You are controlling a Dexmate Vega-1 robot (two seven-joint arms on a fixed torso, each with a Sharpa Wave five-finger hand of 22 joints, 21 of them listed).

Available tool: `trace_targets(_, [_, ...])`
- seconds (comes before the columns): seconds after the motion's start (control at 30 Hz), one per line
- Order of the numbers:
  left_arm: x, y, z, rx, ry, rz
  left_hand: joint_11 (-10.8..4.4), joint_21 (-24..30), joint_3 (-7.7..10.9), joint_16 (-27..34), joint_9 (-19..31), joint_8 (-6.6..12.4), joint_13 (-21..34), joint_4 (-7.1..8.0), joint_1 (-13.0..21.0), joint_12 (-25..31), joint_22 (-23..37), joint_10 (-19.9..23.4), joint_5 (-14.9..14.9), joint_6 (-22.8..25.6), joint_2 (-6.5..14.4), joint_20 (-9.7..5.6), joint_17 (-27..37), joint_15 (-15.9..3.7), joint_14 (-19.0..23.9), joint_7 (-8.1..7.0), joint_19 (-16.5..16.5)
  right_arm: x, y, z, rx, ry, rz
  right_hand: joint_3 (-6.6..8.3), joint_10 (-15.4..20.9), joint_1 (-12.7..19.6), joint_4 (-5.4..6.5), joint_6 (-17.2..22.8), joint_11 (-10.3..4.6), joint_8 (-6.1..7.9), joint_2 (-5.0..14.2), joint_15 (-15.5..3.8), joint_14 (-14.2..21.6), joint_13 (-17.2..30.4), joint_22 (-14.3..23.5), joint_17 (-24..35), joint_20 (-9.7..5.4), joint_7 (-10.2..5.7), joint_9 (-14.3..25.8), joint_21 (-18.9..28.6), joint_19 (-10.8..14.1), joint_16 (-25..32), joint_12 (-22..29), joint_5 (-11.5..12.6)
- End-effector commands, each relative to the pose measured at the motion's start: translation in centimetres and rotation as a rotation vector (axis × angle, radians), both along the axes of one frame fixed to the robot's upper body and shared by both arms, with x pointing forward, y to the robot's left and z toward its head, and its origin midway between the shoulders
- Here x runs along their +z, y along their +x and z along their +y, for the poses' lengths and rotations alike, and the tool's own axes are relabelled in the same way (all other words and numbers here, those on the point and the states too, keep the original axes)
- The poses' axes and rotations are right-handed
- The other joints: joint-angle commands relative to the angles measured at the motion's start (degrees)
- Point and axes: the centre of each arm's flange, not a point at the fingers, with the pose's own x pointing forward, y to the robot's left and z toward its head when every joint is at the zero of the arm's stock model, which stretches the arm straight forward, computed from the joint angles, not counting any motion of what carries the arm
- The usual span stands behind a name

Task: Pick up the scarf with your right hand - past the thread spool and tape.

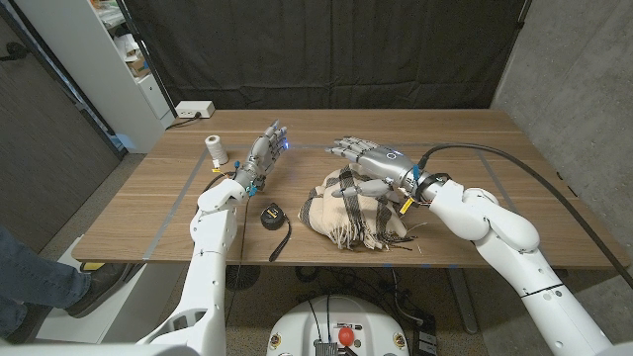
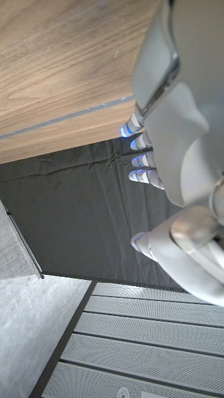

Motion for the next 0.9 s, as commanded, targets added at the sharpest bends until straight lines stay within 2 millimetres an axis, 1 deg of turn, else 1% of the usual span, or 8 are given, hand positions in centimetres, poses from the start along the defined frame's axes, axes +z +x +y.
trace_targets(0.03, [0.1, 0.1, 0.2, -0.001, -0.001, 0.001, -0.01, -0.4, 0.12, 0.13, 0.13, -0.17, 0.15, -0.22, -0.09, -0.17, 0.23, 0.01, -0.29, -0.18, 0.4, 0.51, 0.16, 0.28, -0.07, -0.09, -7.88, -0.1, 0.2, 0.5, -0.036, -0.034, 0.022, -0.75, -1.11, 0.54, 0.03, -3.31, 0.74, -0.05, 0.41, 0.43, -0.04, 0.14, 0.27, -0.03, 0.12, 1.01, 0.06, 0.68, 1.45, 0.6, 0.21, 0.3])
trace_targets(0.17, [0.1, 0.1, 0.2, -0.003, 0.005, -0.003, 0.01, -0.48, 0.11, 0.12, 0.13, -0.31, 0.16, -0.26, -0.11, -0.19, 0.24, -0.02, -0.29, -0.51, 0.42, 0.62, 0.17, 0.29, -0.08, -0.24, -7.83, -0.2, 0.1, 0.6, -0.045, -0.042, 0.024, -1.0, -1.72, 0.56, 0.05, -4.03, 1.21, 0.11, 0.41, 0.6, -0.4, 0.13, 0.28, -0.05, 0.12, 1.2, 0.06, 0.8, 1.97, 0.52, 0.13, 0.34])
trace_targets(0.3, [0.1, 0.1, 0.2, -0.004, 0.006, -0.002, 0.01, -0.54, 0.09, 0.14, 0.13, -0.34, 0.16, -0.28, -0.12, -0.2, 0.24, -0.02, -0.29, -0.57, 0.43, 0.7, 0.17, 0.29, -0.03, -0.27, -7.77, -0.3, 0.2, 0.7, -0.057, -0.051, 0.036, -1.1, -2.03, 0.57, 0.05, -4.12, 1.25, 0.21, 0.41, 0.69, -0.61, 0.12, 0.29, -0.05, 0.13, 1.13, 0.06, 0.83, 2.15, 0.46, 0.08, 0.35])
trace_targets(0.4, [0.0, 0.1, 0.3, -0.002, 0.004, 0.0, 0.04, -0.63, 0.08, 0.1, 0.13, -0.35, 0.16, -0.3, -0.14, -0.22, 0.24, -0.06, -0.29, -0.6, 0.44, 0.73, 0.17, 0.31, -0.13, -0.14, -7.81, -0.5, 0.3, 0.8, -0.062, -0.051, 0.053, -1.4, -3.31, 0.59, 0.08, -4.25, 1.3, 0.48, 0.4, 0.82, -1.07, 0.1, 0.29, -0.07, 0.16, 1.09, 0.05, 0.89, 2.64, 0.37, -0.15, 0.36])
trace_targets(0.5, [0.0, 0.1, 0.2, -0.004, 0.004, 0.002, -0.07, -0.69, 0.08, 0.1, 0.13, -0.35, 0.16, -0.33, -0.15, -0.22, 0.25, -0.04, -0.29, -0.6, 0.46, 0.74, 0.18, 0.31, -0.13, -0.09, -7.79, -0.6, 0.4, 0.9, -0.065, -0.056, 0.054, -1.88, -3.75, 0.47, 0.17, -6.26, 1.32, 0.15, 0.34, 0.84, -1.19, 0.08, 0.28, -0.08, 0.19, 2.01, 0.04, 0.93, 3.21, 0.45, 0.04, 0.3])
trace_targets(0.63, [0.0, 0.1, 0.3, -0.004, 0.001, 0.0, -0.03, -0.72, 0.07, 0.12, 0.13, -0.32, 0.16, -0.35, -0.16, -0.21, 0.25, -0.01, -0.29, -0.52, 0.47, 0.73, 0.18, 0.28, -0.06, -0.01, -7.7, -0.7, 0.5, 0.9, -0.071, -0.058, 0.06, -2.09, -4.03, 0.36, 0.22, -6.77, 1.47, 0.15, 0.28, 0.84, -1.24, 0.08, 0.29, -0.08, 0.2, 2.29, 0.04, 0.96, 3.46, 0.48, 0.05, 0.27])
trace_targets(0.77, [0.0, 0.1, 0.6, 0.004, 0.001, 0.001, -0.03, -0.8, 0.06, 0.14, 0.13, -0.3, 0.16, -0.37, -0.17, -0.25, 0.25, -0.09, -0.29, -0.45, 0.49, 0.75, 0.18, 0.28, -0.03, -0.08, -7.7, -1.0, 0.8, 1.1, -0.087, -0.074, 0.057, -2.26, -4.31, 0.26, 0.28, -6.86, 1.49, 0.26, 0.26, 0.99, -1.52, 0.07, 0.29, -0.07, 0.21, 2.24, 0.04, 0.97, 3.63, 0.41, 0.03, 0.24])
trace_targets(0.9, [0.0, 0.1, 0.7, 0.004, -0.003, -0.001, 0.01, -0.87, 0.05, 0.11, 0.14, -0.29, 0.16, -0.39, -0.19, -0.24, 0.26, -0.06, -0.29, -0.43, 0.5, 0.78, 0.18, 0.31, -0.08, -0.03, -7.69, -1.2, 1.0, 1.2, -0.09, -0.083, 0.062, -2.63, -4.23, 0.09, 0.39, -6.0, 1.62, 0.84, 0.3, 1.07, -1.43, 0.06, 0.28, -0.07, 0.23, 2.02, 0.03, 0.94, 3.97, 0.55, 0.28, 0.22])
